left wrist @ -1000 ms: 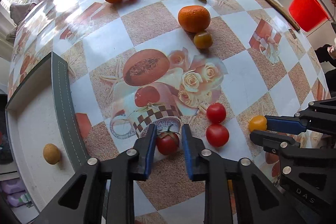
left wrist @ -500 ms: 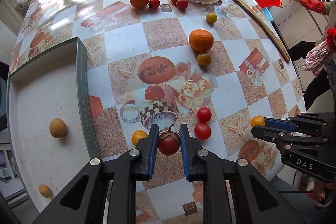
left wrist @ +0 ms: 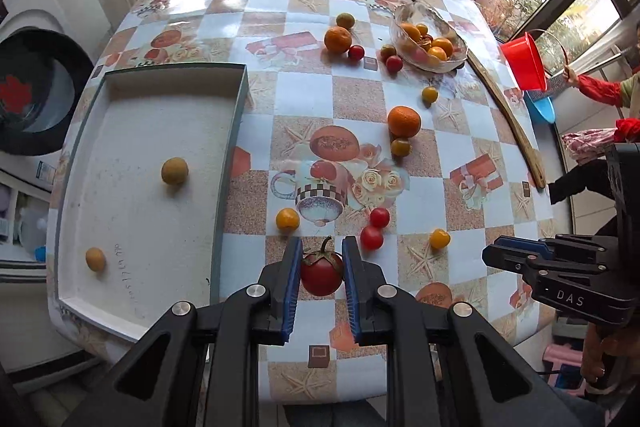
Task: Organize fruits
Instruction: 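Grasp a yellow tomato with the right tool while the left tool carries the red tomato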
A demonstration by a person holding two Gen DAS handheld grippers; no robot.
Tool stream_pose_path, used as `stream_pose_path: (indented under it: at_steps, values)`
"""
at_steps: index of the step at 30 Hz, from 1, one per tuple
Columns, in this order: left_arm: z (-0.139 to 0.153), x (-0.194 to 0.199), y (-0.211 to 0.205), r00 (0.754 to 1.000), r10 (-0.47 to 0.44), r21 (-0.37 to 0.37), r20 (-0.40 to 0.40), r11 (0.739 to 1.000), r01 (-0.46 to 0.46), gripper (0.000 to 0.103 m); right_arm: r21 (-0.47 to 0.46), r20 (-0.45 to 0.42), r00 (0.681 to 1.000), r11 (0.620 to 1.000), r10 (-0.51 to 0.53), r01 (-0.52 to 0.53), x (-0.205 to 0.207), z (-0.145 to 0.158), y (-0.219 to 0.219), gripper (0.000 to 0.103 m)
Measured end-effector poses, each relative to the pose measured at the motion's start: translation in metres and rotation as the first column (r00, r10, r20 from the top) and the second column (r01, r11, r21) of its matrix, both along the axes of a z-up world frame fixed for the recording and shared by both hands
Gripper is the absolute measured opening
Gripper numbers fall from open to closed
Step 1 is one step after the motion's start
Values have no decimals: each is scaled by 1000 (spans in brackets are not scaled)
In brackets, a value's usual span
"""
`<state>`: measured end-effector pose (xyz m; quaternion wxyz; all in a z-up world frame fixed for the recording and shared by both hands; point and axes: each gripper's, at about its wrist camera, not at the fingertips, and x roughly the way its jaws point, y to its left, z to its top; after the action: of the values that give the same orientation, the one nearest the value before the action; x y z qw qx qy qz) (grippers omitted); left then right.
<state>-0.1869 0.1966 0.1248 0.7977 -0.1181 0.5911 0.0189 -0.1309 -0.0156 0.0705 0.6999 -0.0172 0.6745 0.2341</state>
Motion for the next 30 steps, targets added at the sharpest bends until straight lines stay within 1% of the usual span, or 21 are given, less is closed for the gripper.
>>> stream_pose_path:
  at_steps: [3, 5, 10, 14, 18, 22, 25, 27, 30]
  values:
    - [3, -7, 13, 999, 33, 0, 5, 999, -33, 22, -5, 17, 999, 999, 46, -46, 1, 6, 6, 21]
    - [4, -8, 23, 1000, 29, 4, 7, 1000, -29, 22, -2, 24, 999, 999, 46, -46, 3, 10, 10, 21]
    - [5, -2, 59, 1000, -15, 16, 8, 1000, 15, 22, 19, 47, 999, 1000, -11, 10, 10, 20, 26, 21]
    - [9, 0, 97, 998, -63, 28, 17, 998, 62, 22, 34, 35, 996, 996, -88, 87, 10, 22, 47, 21]
    - [-1, 5, 133, 996, -93, 39, 3, 995, 93, 22, 27, 22, 992, 992, -127, 127, 7, 20, 79, 21]
    - [-12, 5, 166, 997, -78, 33, -10, 996, 79, 22, 25, 19, 991, 991, -130, 130, 4, 19, 115, 21]
    - [-18, 3, 183, 997, -77, 34, -20, 996, 78, 22, 28, 33, 993, 994, -111, 110, 0, 21, 138, 21]
    - [-24, 3, 191, 996, -80, 39, -27, 996, 81, 22, 43, 25, 994, 993, -110, 109, -1, 23, 150, 21]
    - [-30, 3, 200, 997, -76, 42, -33, 996, 77, 22, 44, 42, 995, 996, -85, 84, -2, 27, 169, 21]
